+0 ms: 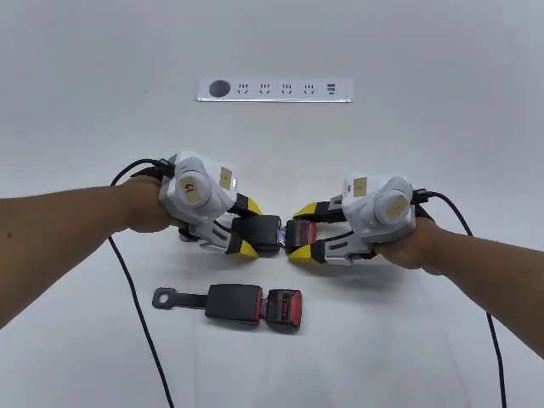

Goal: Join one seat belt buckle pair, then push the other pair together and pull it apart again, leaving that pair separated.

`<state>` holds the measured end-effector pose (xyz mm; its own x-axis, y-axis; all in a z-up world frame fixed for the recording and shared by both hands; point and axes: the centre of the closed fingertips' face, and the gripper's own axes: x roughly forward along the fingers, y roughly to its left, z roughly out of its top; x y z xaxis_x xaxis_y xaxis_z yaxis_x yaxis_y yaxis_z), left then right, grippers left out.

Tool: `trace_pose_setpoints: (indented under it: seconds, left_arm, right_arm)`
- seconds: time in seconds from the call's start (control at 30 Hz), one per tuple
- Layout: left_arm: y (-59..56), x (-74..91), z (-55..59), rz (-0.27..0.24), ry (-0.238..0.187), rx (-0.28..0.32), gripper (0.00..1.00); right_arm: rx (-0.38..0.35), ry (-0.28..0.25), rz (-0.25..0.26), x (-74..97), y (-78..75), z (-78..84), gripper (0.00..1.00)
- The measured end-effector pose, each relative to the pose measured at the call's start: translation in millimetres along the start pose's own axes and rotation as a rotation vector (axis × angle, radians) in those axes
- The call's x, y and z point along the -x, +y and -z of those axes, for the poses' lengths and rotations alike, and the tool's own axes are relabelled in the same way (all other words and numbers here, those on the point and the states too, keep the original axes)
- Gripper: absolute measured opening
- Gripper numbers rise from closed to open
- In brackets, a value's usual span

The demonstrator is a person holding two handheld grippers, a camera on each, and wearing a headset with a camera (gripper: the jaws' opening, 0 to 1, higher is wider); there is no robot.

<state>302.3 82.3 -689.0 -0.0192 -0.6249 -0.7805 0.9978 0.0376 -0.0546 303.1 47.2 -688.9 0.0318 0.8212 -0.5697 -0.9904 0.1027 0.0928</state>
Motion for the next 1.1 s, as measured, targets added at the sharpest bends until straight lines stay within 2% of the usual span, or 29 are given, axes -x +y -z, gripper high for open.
trace_pose_setpoints:
  seconds: [0.53,1.1]
  left_arm:
    - [0.3,-0.1,-0.1,0.0,-0.003,0.0,0.35]
    - [0.4,-0.8,0.2,0.002,0.014,-0.005,0.35]
  right_arm:
    - [-0.001,-0.001,-0.002,1.2,0.7,-1.0,0.35]
    - [0.005,0.028,0.003,9.3,0.0,5.7,0.35]
